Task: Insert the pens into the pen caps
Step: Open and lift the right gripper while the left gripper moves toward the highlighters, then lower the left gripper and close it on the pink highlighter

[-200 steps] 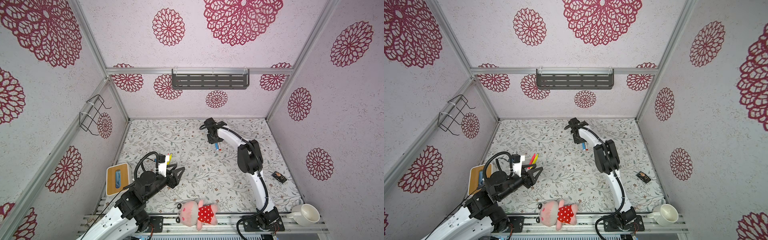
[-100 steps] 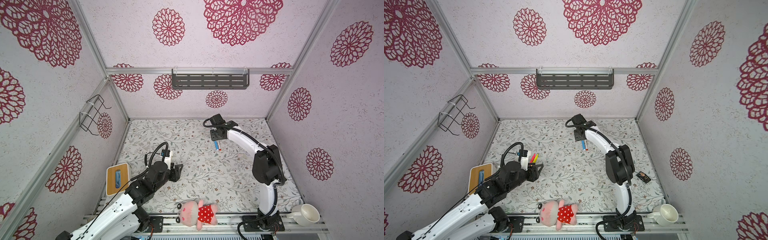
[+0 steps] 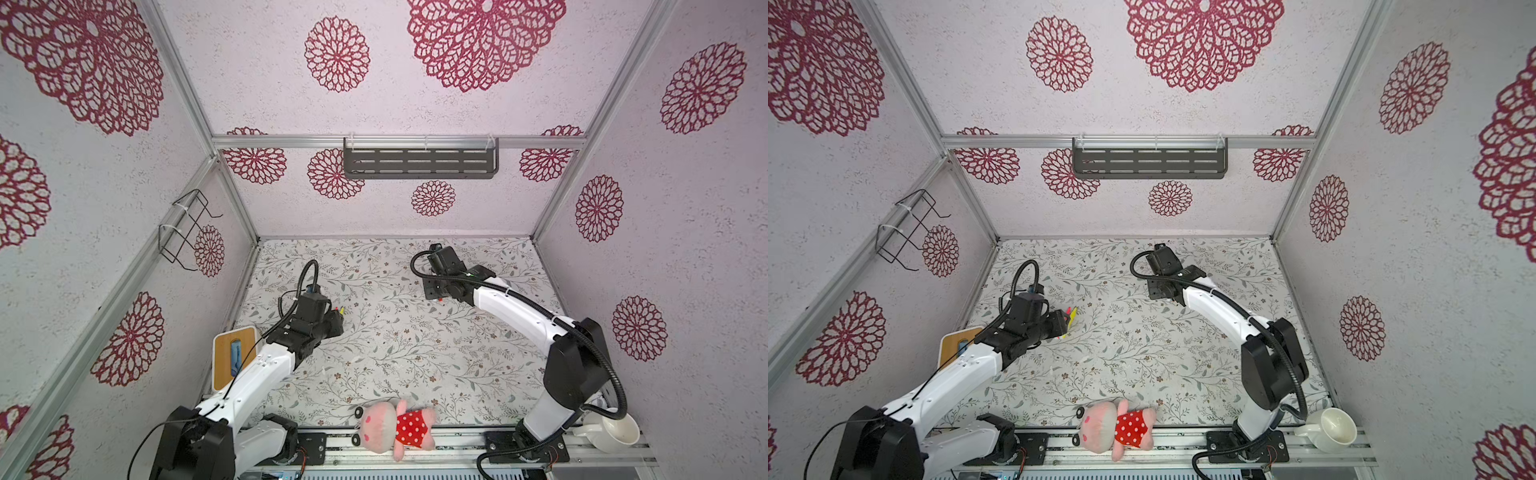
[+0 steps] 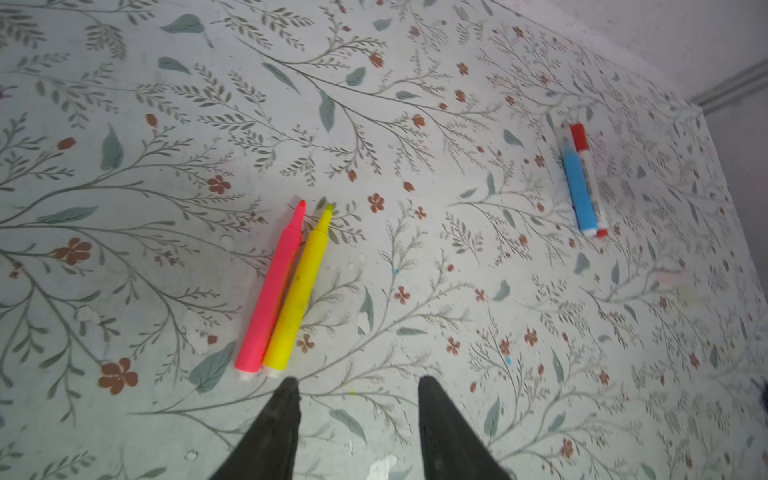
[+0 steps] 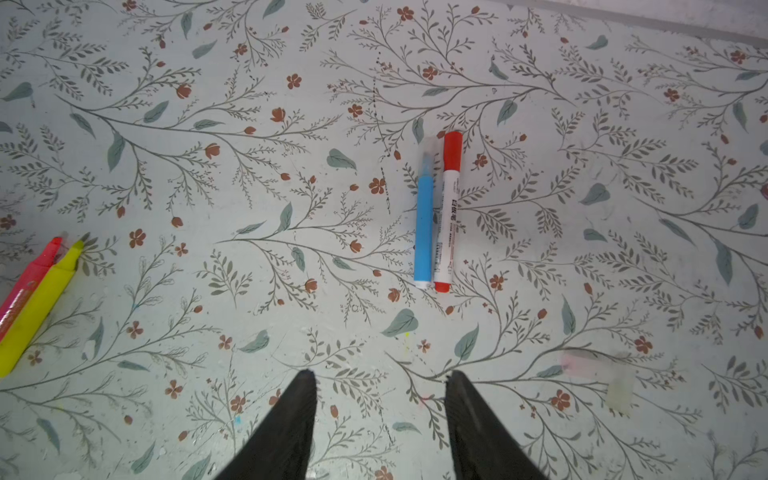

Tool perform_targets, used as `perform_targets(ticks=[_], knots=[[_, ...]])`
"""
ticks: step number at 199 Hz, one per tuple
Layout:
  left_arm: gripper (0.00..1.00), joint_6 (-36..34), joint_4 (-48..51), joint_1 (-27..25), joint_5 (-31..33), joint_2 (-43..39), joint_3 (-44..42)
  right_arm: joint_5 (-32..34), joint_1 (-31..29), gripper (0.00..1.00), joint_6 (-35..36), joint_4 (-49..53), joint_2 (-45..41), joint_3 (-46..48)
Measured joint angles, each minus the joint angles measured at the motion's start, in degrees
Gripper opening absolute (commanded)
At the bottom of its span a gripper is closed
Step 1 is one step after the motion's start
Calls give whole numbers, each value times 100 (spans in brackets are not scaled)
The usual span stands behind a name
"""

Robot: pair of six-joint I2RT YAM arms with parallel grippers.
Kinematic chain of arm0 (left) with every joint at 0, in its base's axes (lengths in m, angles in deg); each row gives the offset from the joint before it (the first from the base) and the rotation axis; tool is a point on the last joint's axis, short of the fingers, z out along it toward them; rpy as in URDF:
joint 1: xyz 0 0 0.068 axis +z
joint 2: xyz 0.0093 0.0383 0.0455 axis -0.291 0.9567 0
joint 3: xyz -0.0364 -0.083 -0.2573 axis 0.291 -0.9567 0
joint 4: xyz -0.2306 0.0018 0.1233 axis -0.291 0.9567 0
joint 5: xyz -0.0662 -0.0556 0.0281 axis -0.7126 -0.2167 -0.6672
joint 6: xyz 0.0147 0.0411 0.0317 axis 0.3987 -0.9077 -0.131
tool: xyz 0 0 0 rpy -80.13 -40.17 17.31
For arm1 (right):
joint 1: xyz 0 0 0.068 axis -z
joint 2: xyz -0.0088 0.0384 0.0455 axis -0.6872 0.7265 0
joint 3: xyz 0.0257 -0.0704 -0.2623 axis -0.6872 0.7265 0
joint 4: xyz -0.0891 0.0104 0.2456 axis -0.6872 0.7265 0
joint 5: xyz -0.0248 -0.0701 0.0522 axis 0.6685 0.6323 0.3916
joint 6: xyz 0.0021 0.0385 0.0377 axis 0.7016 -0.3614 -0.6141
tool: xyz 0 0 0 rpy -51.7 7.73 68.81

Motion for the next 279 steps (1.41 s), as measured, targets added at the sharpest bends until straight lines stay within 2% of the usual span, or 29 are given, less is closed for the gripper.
perform_targets(ticks=[17, 38, 105, 160, 279], knots=[[48, 0, -59, 323, -42, 474, 63, -31, 2, 55, -61, -125, -426, 396], [48, -2, -136, 437, -50, 944, 155, -17, 2, 60, -114, -199, -1027, 872], [47, -57, -389, 772, -181, 1537, 348, 258, 142, 62, -404, -155, -2599, 1880], [44, -184, -466, 844, -352, 2002, 555, 282, 170, 63, -629, -149, -2942, 2448], [39, -457, -267, 763, -323, 2627, 975, 273, 186, 64, -820, -201, -3375, 2734]])
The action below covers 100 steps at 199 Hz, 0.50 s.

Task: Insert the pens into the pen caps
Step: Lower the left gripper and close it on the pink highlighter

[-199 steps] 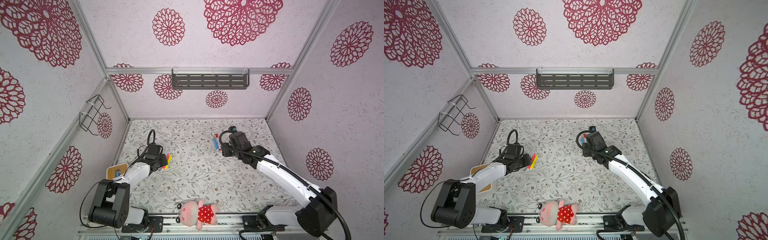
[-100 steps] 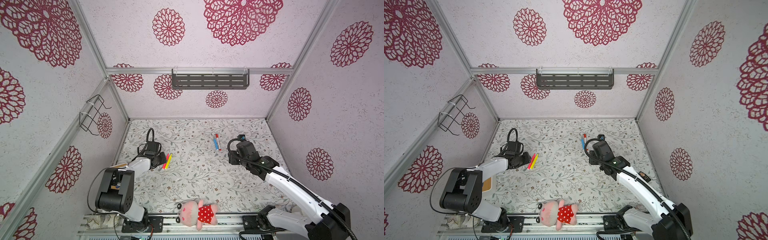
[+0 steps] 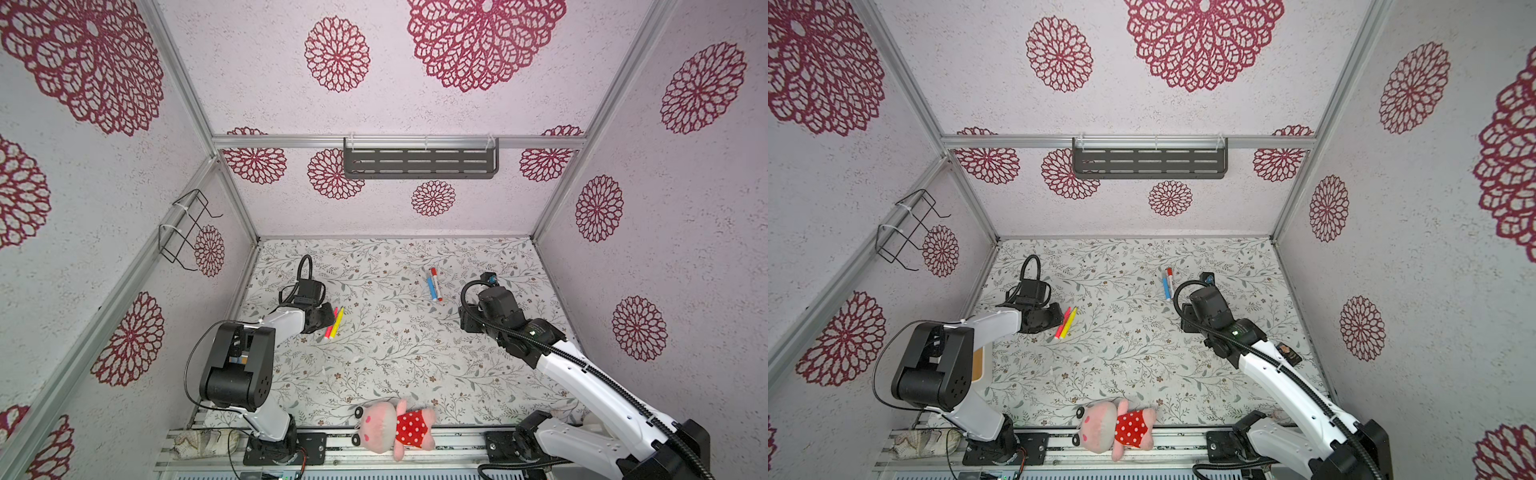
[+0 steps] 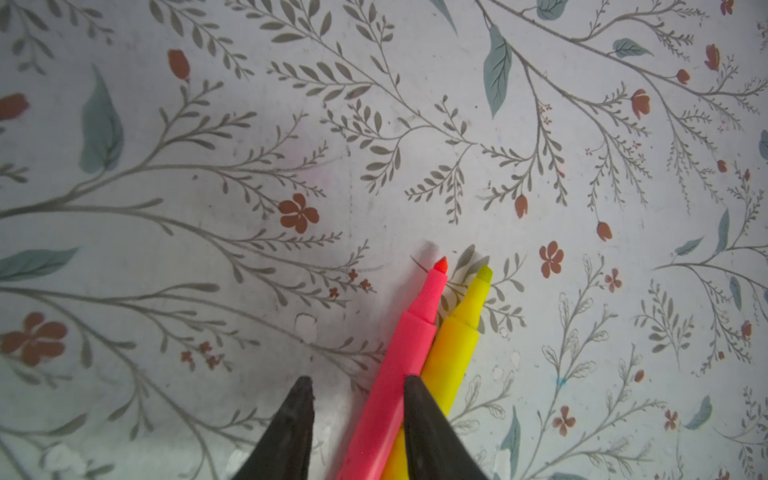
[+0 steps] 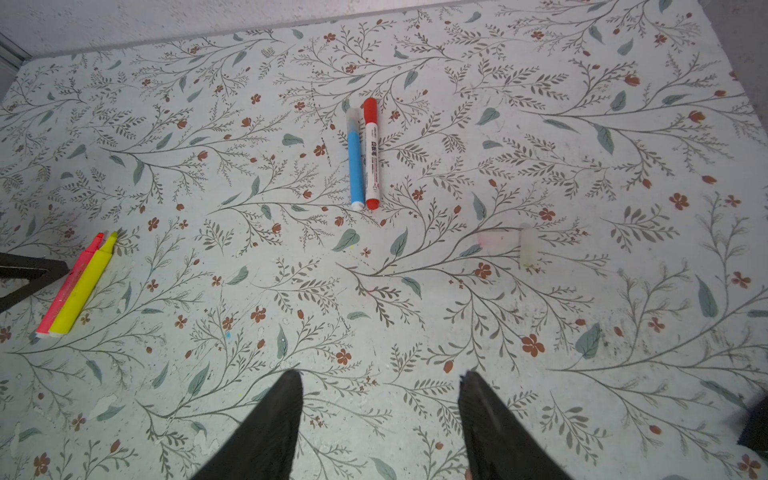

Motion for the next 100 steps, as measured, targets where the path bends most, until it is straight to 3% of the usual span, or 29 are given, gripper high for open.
perform_targets(ticks=[100], knots=[[36, -61, 190, -334, 203, 136, 50, 4, 11, 64, -33, -57, -389, 111]])
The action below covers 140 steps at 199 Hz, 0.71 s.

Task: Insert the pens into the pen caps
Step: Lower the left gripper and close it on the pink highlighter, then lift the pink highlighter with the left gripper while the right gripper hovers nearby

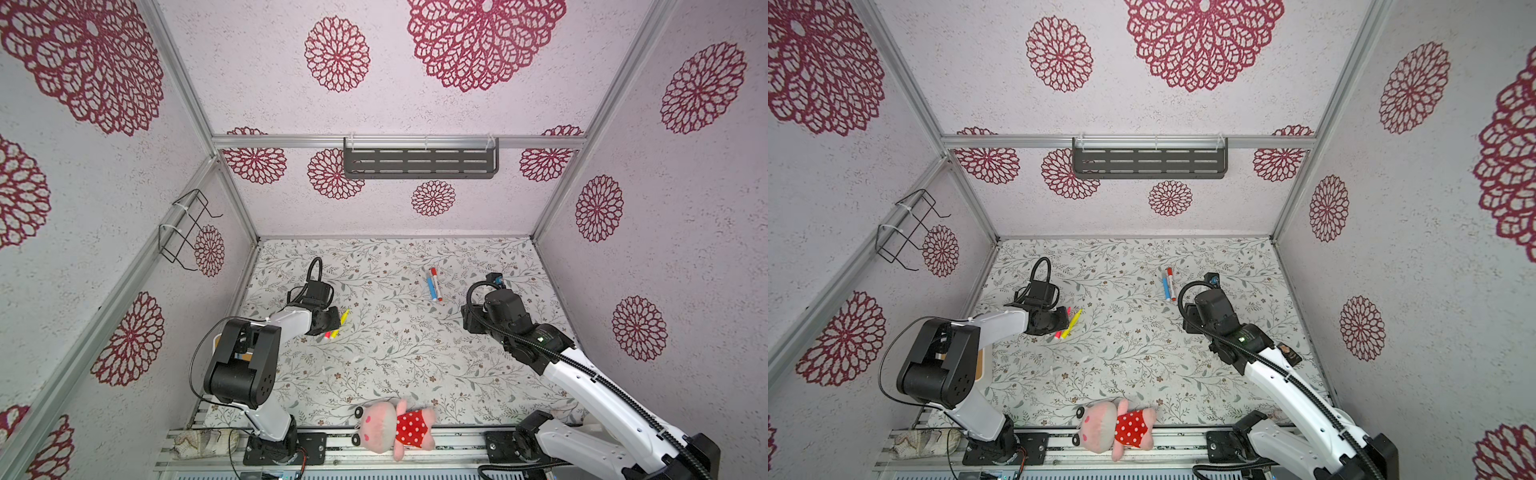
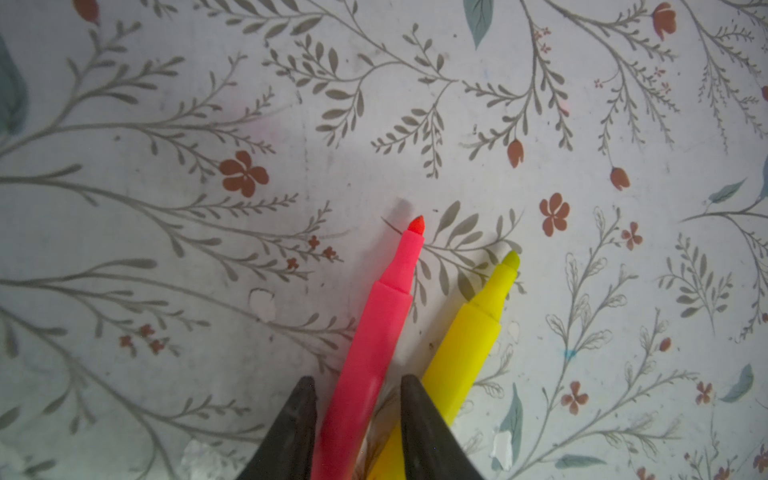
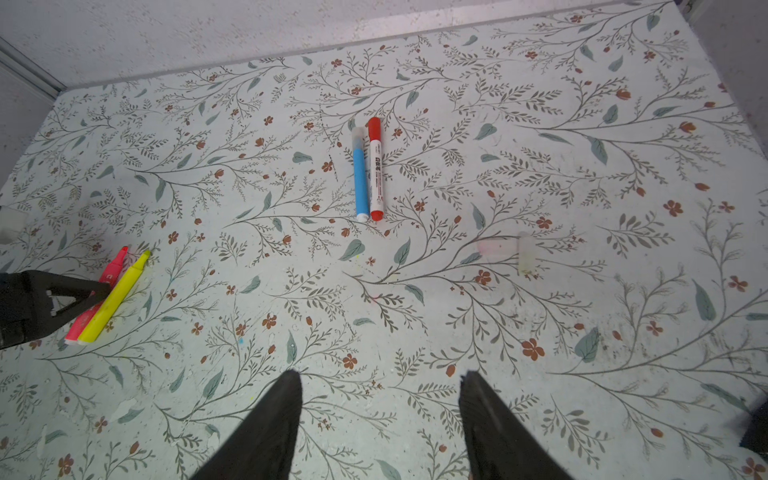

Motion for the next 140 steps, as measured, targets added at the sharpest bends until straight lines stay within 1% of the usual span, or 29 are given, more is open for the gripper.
perform_targets(ticks=[54, 79, 123, 140], knots=[[35, 35, 39, -57, 70, 0, 0, -2, 0, 64, -7, 20, -144, 0], [30, 76, 55, -63, 103, 0, -2, -2, 0, 64, -11, 24, -256, 0], [26, 155, 74, -66, 140, 0, -11, 0, 0, 64, -48, 52, -431, 0], [23, 164, 83, -63, 149, -2, -11, 0, 0, 65, -52, 87, -472, 0]])
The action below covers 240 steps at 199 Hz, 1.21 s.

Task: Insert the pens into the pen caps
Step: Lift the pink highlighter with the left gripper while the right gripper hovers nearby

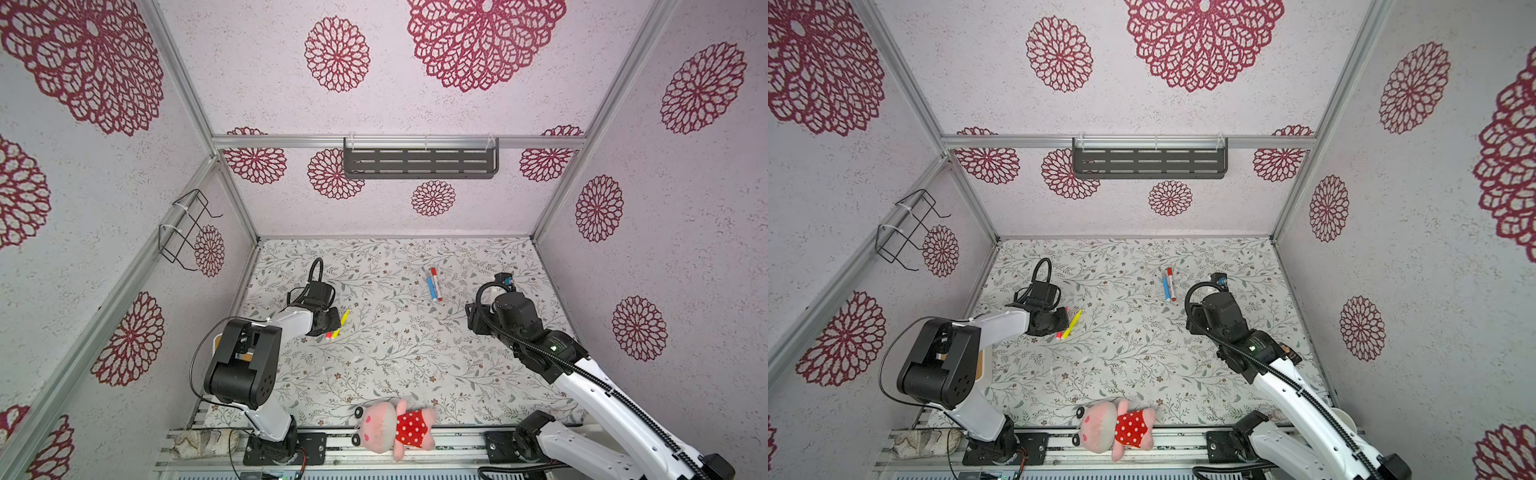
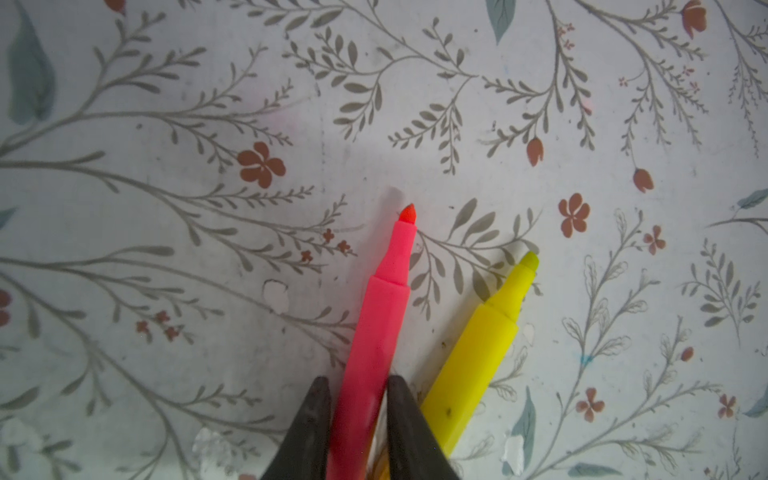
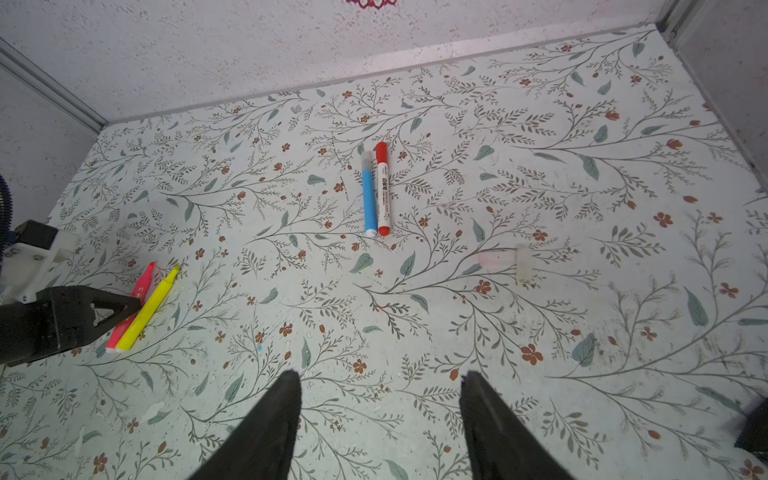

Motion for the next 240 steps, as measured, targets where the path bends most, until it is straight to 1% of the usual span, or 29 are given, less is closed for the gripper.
perform_targets(ticks=[17, 33, 58, 94, 118, 153, 179, 197, 240], knots=[[18, 4, 11, 0, 11, 0, -4, 0, 0, 65, 0, 26, -28, 2], [16, 11, 4, -2, 9, -20, -22, -2, 0, 65, -2, 33, -44, 9], [15, 7, 11, -17, 17, -98, -90, -7, 0, 65, -35, 31, -44, 57], [14, 4, 332, -52, 57, -363, -197, -59, 0, 65, -55, 37, -44, 92], [15, 2, 490, -55, 61, -669, -221, -103, 7, 65, -92, 37, -52, 96], [15, 7, 588, -55, 46, -1353, -251, -256, 11, 65, -94, 22, -92, 136], [15, 11, 562, -107, -87, -1908, -275, -579, 15, 66, -85, -33, -92, 136], [16, 11, 409, -203, -264, -2295, -369, -931, 17, 66, -83, -164, -90, 146], [16, 24, -133, -457, -962, -3104, -874, -1823, 20, 67, -87, -688, -85, 319]])
